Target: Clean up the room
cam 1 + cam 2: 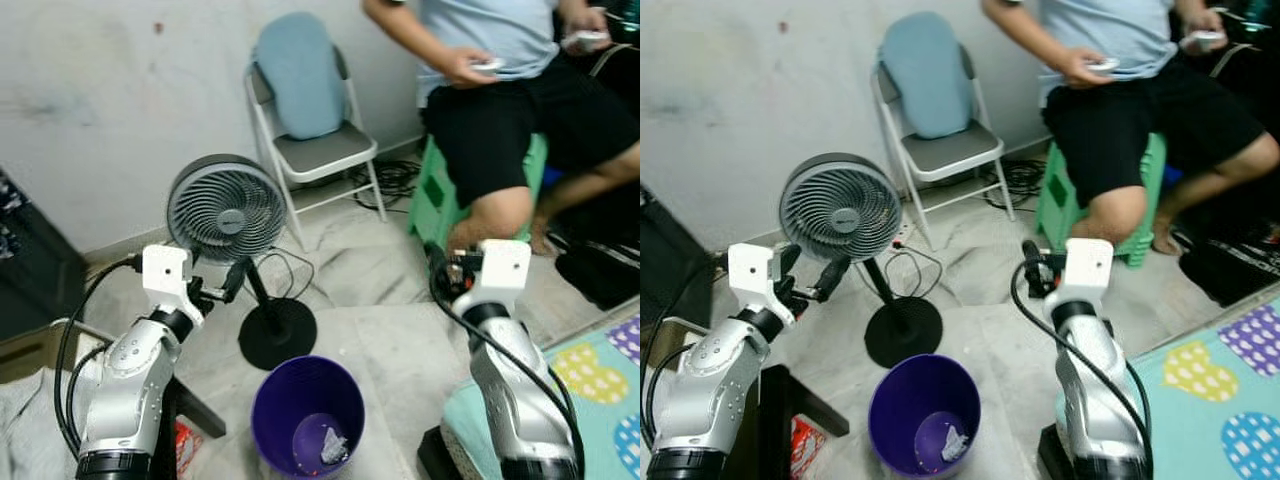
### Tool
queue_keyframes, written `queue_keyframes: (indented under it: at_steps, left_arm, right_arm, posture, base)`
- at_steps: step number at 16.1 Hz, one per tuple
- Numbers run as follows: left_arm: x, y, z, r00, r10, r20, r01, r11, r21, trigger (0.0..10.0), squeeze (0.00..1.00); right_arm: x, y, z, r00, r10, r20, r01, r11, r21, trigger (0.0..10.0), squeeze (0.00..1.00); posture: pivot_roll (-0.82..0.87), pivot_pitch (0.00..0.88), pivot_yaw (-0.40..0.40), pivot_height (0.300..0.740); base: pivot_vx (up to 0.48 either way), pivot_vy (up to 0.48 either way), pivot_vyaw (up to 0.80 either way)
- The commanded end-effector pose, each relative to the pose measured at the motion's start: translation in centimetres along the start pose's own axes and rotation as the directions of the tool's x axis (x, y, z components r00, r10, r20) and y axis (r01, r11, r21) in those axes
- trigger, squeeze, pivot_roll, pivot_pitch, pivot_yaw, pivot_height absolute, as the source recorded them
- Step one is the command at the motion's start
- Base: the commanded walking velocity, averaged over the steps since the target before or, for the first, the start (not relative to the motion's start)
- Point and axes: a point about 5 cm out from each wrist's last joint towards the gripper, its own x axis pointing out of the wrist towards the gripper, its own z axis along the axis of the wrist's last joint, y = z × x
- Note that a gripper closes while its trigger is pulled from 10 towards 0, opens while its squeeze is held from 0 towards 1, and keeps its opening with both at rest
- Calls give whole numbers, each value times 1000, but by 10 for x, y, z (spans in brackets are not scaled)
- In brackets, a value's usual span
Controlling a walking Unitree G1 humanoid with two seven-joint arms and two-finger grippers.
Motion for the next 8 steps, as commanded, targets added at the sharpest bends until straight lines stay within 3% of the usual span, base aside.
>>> queue_keyframes:
  at_steps: [1, 4, 6, 7, 8]
  left_arm:
    - [2, 3, 3, 1000, 15, 6, -15, 1000, 22, 10000, 0]
    - [-5, 1, 0, 997, 72, 27, -72, 997, 3, 10000, 0]
    - [-15, -2, -5, 993, 114, 32, -113, 993, -15, 10000, 0]
    - [-26, 0, -12, 986, 167, 23, -166, 986, -22, 10000, 0]
    - [-29, 0, -14, 983, 183, 23, -182, 983, -25, 10000, 0]
  right_arm:
    - [5, 8, 0, 999, 33, -3, -33, 999, -1, 10000, 0]
    - [16, 25, -1, 989, 141, -34, -142, 989, -38, 10000, 0]
    - [20, 32, -3, 979, 196, -53, -199, 979, -51, 10000, 0]
    - [26, 46, -4, 962, 264, -66, -267, 962, -56, 10000, 0]
    - [29, 50, -4, 958, 279, -69, -283, 958, -53, 10000, 0]
  posture:
    - [-247, 0, 104, 740]
    - [-183, 0, 22, 740]
    - [-133, 0, -37, 740]
    - [-85, 0, -79, 740]
    - [-78, 0, -85, 740]
  base:
    - [0, 0, 0]
    - [0, 0, 0]
    - [0, 0, 0]
    - [0, 0, 0]
    - [0, 0, 0]
